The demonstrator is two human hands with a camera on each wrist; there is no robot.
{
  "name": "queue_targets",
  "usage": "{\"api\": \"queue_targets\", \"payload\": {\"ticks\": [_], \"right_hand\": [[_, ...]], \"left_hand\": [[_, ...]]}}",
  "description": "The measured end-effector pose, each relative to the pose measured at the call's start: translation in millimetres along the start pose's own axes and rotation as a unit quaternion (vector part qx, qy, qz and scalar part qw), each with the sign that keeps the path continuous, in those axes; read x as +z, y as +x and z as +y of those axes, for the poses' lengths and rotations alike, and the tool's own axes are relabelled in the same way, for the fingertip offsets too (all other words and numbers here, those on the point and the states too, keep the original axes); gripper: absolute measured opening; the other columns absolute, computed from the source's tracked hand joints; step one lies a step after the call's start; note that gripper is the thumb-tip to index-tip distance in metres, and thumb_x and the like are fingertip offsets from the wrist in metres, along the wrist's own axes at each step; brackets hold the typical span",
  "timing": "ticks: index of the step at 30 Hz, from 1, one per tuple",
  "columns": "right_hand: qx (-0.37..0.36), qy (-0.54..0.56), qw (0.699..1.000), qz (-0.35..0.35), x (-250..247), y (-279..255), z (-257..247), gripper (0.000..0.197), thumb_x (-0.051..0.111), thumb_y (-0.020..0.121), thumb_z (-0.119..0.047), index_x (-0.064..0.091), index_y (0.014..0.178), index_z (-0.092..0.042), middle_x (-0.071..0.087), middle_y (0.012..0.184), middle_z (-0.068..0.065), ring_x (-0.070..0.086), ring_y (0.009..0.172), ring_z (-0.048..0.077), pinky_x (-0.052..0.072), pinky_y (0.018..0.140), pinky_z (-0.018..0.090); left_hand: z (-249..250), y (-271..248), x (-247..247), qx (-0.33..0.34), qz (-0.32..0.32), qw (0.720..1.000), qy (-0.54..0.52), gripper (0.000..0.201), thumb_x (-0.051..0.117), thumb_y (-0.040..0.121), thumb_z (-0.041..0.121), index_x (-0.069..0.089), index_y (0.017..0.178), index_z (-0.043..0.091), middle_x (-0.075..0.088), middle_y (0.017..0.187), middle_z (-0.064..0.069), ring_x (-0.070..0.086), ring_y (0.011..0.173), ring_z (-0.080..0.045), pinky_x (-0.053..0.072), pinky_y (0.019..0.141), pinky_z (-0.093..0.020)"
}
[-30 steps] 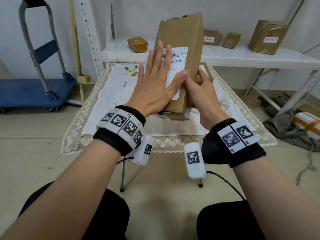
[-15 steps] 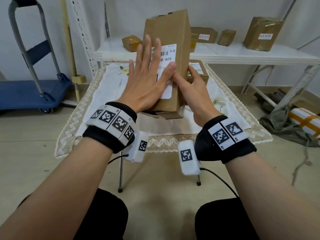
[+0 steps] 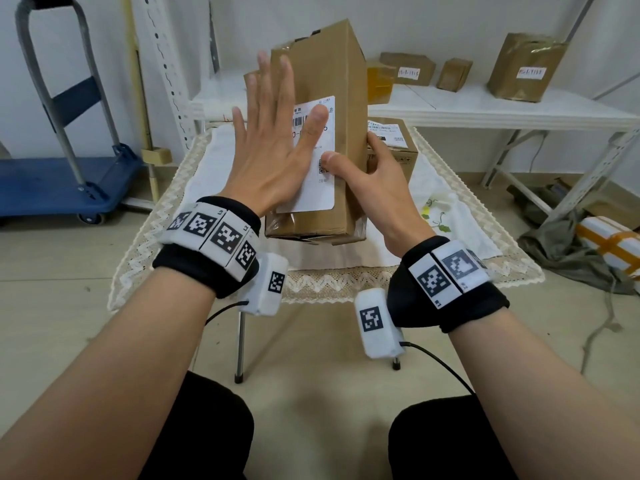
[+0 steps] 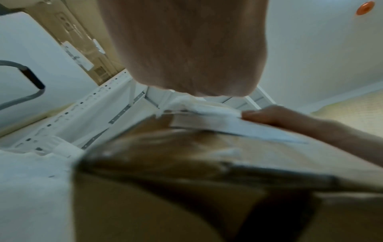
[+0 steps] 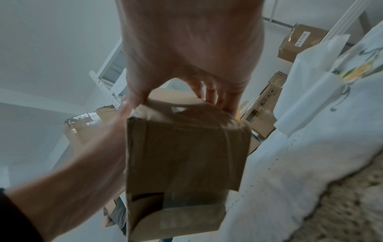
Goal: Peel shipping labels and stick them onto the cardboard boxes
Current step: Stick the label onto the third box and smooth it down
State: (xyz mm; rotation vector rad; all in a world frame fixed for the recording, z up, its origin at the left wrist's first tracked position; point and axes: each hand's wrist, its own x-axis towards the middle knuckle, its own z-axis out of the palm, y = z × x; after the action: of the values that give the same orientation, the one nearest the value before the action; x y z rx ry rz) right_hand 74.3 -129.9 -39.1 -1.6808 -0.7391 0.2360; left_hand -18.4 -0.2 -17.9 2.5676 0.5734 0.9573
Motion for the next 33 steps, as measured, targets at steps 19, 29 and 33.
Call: {"api": "queue_targets", "payload": {"ticks": [19,29,33], "right_hand": [[0.017,0.08,0.996,-0.023,-9,-6,-7,0.097,0.073,0.069,-0.059,0.041,0.153,-0.024,0.066,0.135,0.001,0.068,0.115,0.016,0.059,0.091,0.037],[-0.002,0.128,0.991,-0.026,-18,-3,-11,0.068,0.058,0.087,-0.041,0.045,0.15,-0.017,0.069,0.126,-0.005,0.07,0.11,0.01,0.057,0.096,0.033],[-0.063,0.041,0.997,0.005,-19,-1,-10,0.081,0.056,0.096,-0.034,0.014,0.164,-0.025,0.051,0.143,-0.013,0.055,0.13,0.006,0.049,0.11,0.035]], "left_hand": [[-11,1,-15,-0.183,-0.044,0.964,-0.189,0.084,0.019,0.099,0.071,-0.019,0.159,0.027,-0.009,0.171,0.003,-0.005,0.157,-0.017,-0.004,0.126,-0.052],[8,-13,-28,-0.235,-0.135,0.877,-0.397,0.043,0.065,0.091,0.055,0.072,0.116,0.021,0.079,0.106,0.008,0.073,0.105,-0.013,0.054,0.095,-0.032],[15,-14,-24,-0.241,-0.093,0.88,-0.399,0.045,0.07,0.088,0.052,0.072,0.118,0.018,0.079,0.102,0.008,0.074,0.097,-0.008,0.057,0.084,-0.028]]}}
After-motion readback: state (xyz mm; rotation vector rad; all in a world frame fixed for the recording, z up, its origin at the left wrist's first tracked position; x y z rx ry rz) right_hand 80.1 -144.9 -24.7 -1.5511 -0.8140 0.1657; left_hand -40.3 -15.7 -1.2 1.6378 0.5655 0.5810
